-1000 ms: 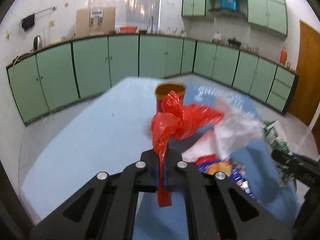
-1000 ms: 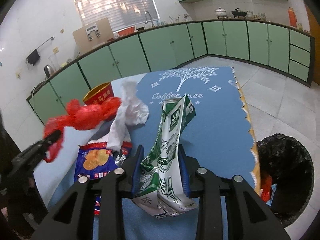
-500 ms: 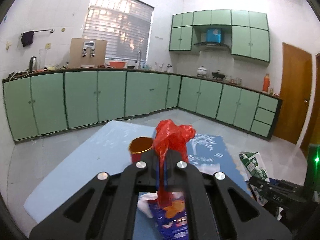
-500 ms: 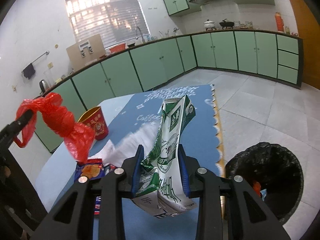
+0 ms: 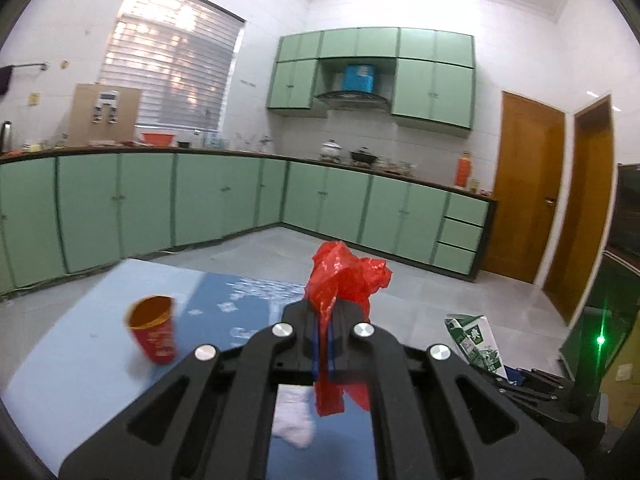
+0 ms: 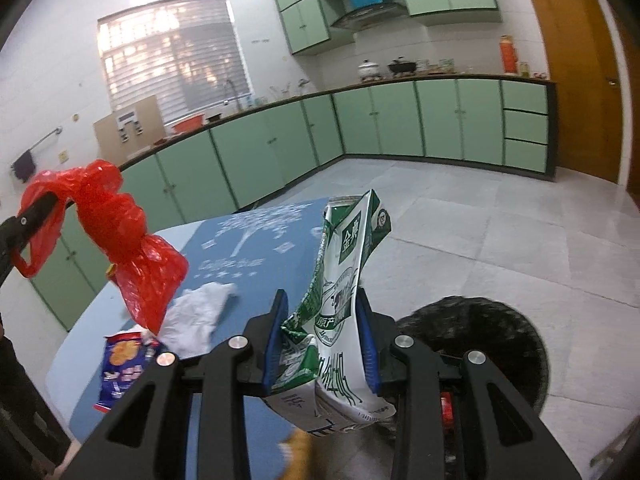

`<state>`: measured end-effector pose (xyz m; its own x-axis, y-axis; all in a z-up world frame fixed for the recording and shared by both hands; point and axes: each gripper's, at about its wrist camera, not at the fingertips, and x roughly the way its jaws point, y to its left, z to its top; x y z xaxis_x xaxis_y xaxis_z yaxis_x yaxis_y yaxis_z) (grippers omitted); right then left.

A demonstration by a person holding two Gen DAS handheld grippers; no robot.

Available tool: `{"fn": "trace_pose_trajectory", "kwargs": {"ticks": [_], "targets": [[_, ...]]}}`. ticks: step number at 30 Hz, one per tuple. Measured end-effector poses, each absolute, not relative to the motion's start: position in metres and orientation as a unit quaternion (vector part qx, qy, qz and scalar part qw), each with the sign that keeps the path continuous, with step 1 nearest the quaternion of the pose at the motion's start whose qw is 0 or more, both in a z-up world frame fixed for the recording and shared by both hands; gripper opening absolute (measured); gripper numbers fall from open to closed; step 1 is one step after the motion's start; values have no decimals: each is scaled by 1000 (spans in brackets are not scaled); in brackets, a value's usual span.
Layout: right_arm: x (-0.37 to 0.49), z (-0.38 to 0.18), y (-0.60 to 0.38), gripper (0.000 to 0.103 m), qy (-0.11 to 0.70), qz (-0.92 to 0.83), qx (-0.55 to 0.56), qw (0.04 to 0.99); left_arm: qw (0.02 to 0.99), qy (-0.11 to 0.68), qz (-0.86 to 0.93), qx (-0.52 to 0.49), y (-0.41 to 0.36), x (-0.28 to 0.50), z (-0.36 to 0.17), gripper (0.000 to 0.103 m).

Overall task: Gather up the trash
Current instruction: 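Lift and carry the carton and red bag with both tools toward the bin, then open both tools over the bin to drop the carton and red bag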

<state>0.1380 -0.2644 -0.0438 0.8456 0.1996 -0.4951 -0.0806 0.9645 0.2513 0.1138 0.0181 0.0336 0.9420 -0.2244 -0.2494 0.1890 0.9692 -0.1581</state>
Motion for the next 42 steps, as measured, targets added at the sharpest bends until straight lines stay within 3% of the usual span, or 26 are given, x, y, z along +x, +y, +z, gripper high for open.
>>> {"fn": "trace_pose_trajectory", "kwargs": {"ticks": [12, 27, 29, 33, 39, 42], "targets": [[152, -83, -372, 33, 300, -14, 121, 946, 961, 189, -199, -34, -117, 168, -20, 1], [190, -170, -440, 34, 364, -49, 146, 919, 932, 278, -233, 21, -216, 240, -105, 2], [195, -177, -445, 35, 372, -45, 148, 915, 927, 291, -235, 24, -222, 247, -113, 6], [202, -179, -451, 50, 377, -49, 148, 913, 919, 312, -237, 29, -230, 260, -124, 9], [194, -176, -467, 51, 368, -68, 155, 914, 918, 314, -241, 23, -232, 263, -123, 35], [188, -169, -472, 52, 361, -77, 157, 916, 918, 310, -246, 24, -232, 263, -120, 37]]}}
